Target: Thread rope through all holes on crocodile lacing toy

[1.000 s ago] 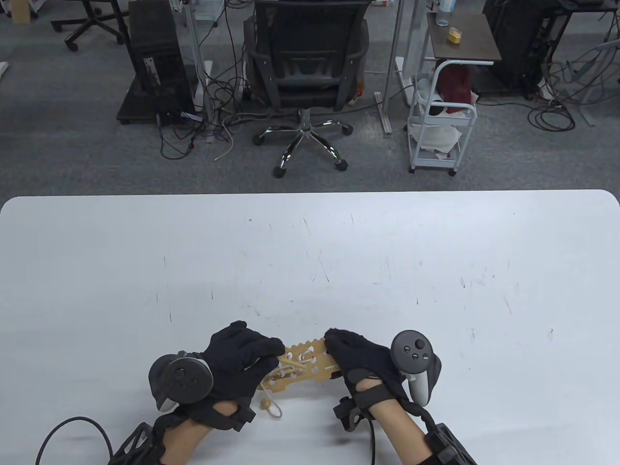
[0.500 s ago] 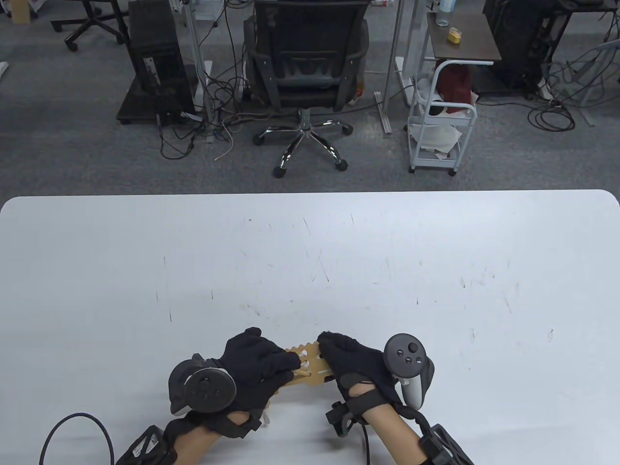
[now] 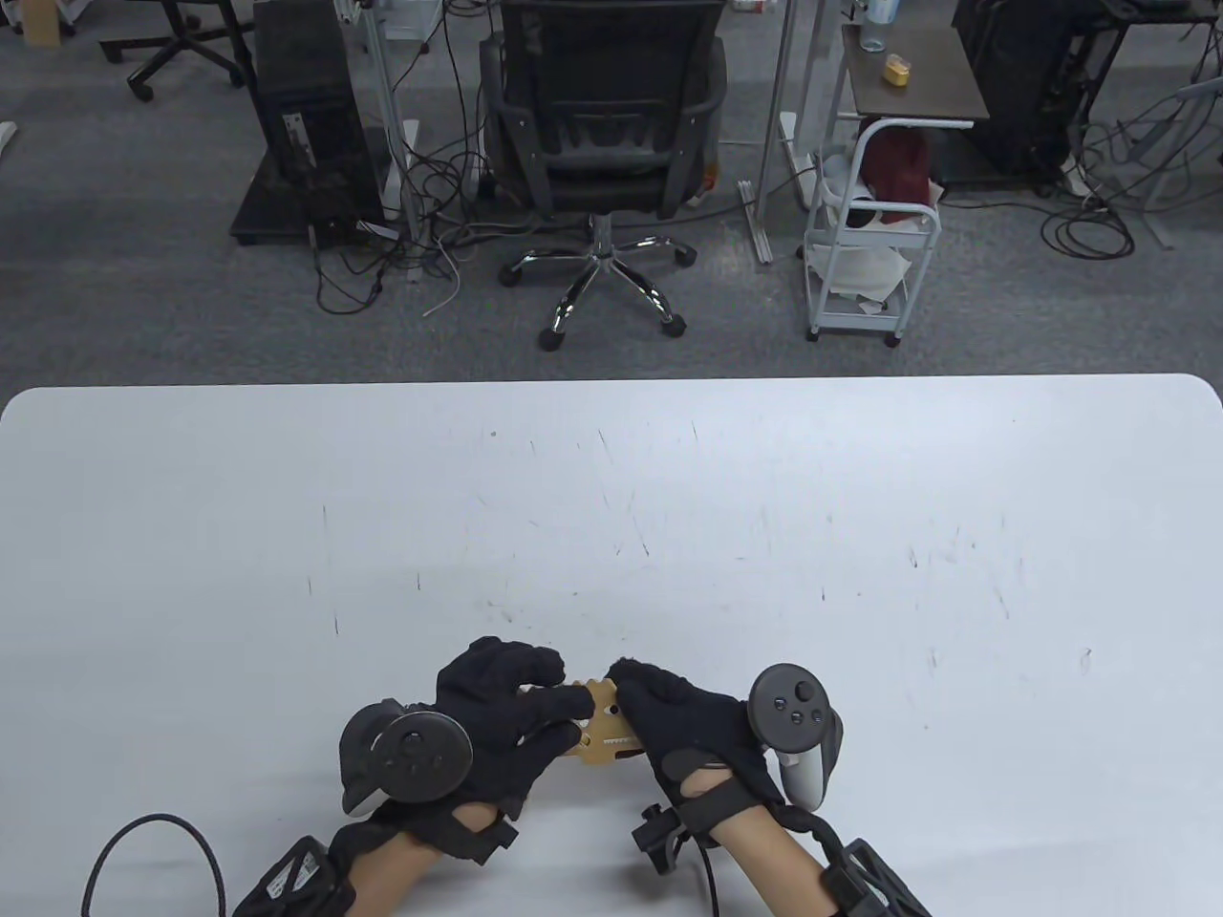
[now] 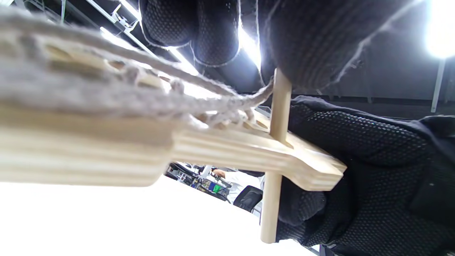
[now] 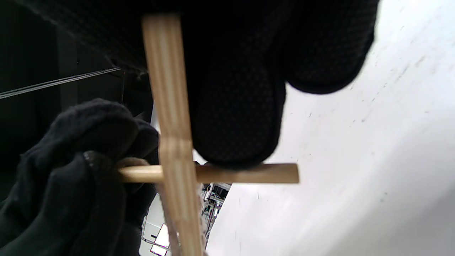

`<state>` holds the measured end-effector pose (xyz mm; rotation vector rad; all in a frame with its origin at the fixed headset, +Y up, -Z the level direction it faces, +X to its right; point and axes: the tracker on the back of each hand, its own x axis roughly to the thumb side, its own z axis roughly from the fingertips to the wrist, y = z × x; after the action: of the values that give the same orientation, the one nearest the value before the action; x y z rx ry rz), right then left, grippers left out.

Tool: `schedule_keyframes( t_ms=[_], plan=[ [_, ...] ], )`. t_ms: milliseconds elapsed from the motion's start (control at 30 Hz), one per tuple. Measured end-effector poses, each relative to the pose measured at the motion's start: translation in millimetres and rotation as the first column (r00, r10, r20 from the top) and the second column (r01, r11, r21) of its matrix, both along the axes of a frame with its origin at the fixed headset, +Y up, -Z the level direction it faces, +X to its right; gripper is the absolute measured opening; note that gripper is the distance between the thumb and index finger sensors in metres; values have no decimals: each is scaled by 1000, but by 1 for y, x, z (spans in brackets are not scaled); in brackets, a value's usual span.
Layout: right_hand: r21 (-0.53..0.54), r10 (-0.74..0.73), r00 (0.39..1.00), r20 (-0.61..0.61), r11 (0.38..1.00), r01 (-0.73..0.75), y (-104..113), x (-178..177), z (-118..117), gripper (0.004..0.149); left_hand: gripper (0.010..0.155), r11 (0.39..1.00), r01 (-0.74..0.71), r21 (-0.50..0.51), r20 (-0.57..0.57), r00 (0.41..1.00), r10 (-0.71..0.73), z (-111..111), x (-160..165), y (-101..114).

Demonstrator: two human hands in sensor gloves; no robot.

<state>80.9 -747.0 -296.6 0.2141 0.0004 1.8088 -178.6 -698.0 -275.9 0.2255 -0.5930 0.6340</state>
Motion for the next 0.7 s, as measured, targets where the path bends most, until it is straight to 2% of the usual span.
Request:
schedule_keyframes(
  t_ms=[133,400,567,700],
  plan=[
    [4,-17,1000,-10,1000,17,1,-1,0,49,61,998,45,-51,-3,999,-45,-3,0,-5],
    [15,-13,999,-35,1000,13,1,-1,0,50,68,995,76,-71,-27,997,-78,-4,3,-10],
    [0,-24,1000,-18,1000,24,0,1,-1,50,67,994,109,-10,-39,993,-110,-1,2,-7],
    [-22,-59,998,25,998,60,-1,7,-2,50,66,996,82,23,-59,995,-80,1,-1,-2]
  ],
)
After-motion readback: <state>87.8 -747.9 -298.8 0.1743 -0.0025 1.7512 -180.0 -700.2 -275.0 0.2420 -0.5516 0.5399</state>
